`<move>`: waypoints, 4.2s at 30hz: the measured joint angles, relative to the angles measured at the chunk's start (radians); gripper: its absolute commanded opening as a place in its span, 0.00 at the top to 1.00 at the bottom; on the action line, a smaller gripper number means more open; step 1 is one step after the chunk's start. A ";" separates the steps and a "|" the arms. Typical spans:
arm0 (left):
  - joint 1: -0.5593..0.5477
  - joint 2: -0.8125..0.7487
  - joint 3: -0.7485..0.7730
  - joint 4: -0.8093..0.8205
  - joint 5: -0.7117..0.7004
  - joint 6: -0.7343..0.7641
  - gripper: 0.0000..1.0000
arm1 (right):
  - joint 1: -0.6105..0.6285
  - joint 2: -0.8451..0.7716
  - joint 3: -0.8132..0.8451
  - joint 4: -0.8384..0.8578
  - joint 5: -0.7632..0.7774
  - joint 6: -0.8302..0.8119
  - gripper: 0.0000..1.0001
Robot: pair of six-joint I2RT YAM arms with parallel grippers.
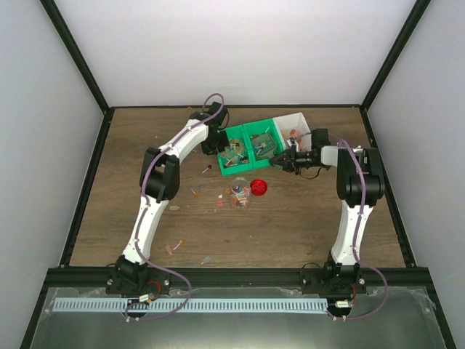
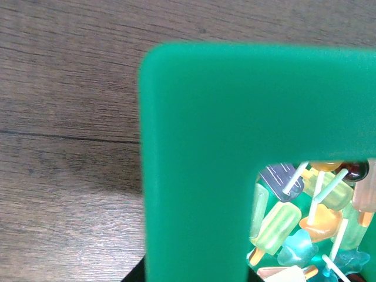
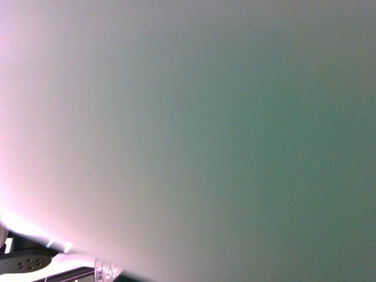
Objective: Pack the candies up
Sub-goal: Scoop the fake candies from the storage box, then place the fake candies in the packing bottle.
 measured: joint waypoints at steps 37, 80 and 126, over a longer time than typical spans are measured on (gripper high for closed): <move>0.015 -0.007 -0.014 0.033 0.050 -0.042 0.75 | -0.064 -0.156 -0.121 -0.066 -0.152 -0.017 0.99; 0.033 -0.632 -0.677 0.171 0.071 0.179 0.44 | 0.286 -1.112 -0.413 -0.460 0.207 0.242 0.99; 0.033 -0.678 -0.756 0.208 0.048 0.232 0.43 | 0.502 -0.816 0.034 -0.993 0.589 0.238 0.99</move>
